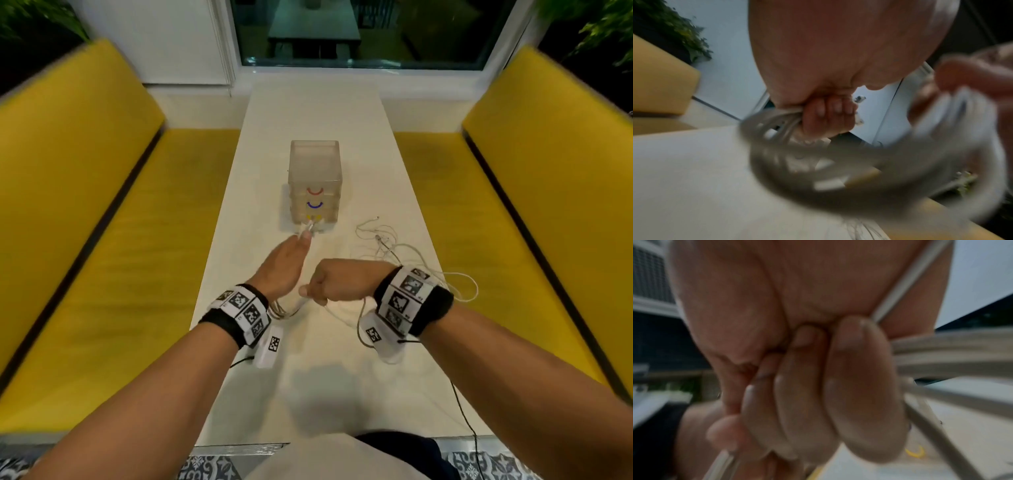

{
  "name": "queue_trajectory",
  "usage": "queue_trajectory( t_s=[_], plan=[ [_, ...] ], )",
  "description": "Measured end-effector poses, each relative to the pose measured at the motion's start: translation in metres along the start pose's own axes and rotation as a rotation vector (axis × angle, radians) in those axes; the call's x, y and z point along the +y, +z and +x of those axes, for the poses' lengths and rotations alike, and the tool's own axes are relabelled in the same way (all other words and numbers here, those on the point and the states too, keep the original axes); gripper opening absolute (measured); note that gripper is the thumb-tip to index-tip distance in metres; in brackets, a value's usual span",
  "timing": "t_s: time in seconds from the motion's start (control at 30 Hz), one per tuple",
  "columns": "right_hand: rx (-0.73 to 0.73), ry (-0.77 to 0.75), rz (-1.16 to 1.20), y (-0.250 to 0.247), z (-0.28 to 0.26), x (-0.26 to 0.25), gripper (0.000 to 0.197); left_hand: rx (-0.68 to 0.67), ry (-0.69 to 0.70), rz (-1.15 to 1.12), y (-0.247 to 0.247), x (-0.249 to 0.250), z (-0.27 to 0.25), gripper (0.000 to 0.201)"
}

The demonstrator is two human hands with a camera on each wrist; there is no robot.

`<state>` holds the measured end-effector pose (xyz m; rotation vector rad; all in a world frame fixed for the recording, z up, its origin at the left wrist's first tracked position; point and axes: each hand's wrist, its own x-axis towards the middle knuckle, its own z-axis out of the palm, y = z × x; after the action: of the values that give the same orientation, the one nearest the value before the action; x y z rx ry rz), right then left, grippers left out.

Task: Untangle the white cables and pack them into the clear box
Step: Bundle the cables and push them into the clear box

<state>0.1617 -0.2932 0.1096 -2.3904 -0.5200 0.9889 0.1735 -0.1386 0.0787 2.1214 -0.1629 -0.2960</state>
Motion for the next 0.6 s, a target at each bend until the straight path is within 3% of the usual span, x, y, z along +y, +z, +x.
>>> queue_trajectory(
  t_s=[0.07, 0.1, 0.27, 0.43, 0.6],
  plan=[
    [-0.005, 0.0, 0.078, -0.022, -0.008, -0.007, 0.042, -0.098, 0.005, -0.181, 0.011, -0.005, -0.001, 0.093],
    [-0.002, 0.0, 0.11, -0.032, -0.011, -0.009, 0.04, -0.128, 0.0, -0.284, 0.014, -0.006, -0.003, 0.093],
    [0.011, 0.018, 0.069, -0.054, -0.013, -0.006, 0.026, -0.199, 0.024, -0.523, 0.028, 0.008, -0.013, 0.058],
    [0.009, 0.094, 0.154, -0.055, -0.011, 0.0, 0.031, -0.243, 0.119, -0.372, 0.023, 0.002, -0.018, 0.053],
    [0.007, 0.181, 0.157, -0.053, -0.011, 0.006, 0.055, -0.323, 0.107, -0.247, 0.025, -0.001, -0.017, 0.049]
  ],
)
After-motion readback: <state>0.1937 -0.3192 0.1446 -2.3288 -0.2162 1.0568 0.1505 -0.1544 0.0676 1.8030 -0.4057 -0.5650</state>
